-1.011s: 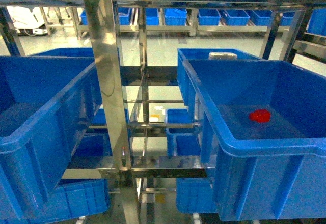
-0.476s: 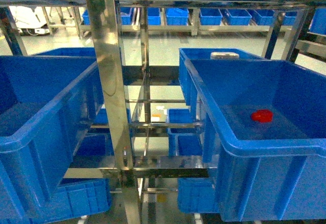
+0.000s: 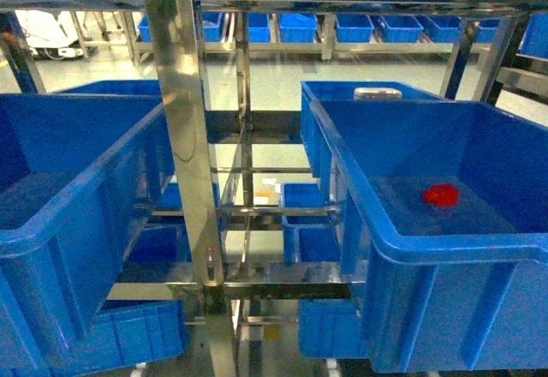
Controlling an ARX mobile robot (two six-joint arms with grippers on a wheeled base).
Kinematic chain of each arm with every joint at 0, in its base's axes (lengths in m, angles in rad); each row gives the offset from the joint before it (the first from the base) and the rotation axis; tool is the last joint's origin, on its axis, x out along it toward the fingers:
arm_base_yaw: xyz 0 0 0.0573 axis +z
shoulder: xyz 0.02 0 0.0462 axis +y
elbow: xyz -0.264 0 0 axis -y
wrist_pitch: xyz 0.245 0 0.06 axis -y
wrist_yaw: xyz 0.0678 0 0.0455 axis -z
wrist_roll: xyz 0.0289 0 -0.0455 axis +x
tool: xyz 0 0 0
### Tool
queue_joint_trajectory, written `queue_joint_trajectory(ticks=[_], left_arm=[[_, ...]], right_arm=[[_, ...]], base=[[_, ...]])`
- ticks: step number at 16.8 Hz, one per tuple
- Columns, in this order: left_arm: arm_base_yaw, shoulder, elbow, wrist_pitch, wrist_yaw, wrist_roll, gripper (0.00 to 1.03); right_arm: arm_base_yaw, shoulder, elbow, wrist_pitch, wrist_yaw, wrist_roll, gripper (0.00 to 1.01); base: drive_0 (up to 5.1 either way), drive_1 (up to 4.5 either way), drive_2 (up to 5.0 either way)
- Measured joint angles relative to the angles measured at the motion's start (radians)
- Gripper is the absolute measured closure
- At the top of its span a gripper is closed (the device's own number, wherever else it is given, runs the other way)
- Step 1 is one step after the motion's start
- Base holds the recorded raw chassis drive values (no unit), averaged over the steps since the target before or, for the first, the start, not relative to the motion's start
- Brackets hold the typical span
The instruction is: Sort and place red and yellow blocks in left bins
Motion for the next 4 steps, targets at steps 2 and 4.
queue_joint_trajectory(ticks=[2,4], left_arm=[[0.000,0.000,0.000,0.000,0.000,0.000,0.05],[0.000,0.000,0.000,0.000,0.000,0.002,0.15]], right_arm=[[0.000,0.000,0.000,0.000,0.000,0.000,0.03],[0.000,0.000,0.000,0.000,0.000,0.000,0.03]], base=[[0.0,0.00,0.0],[0.0,0.00,0.0]])
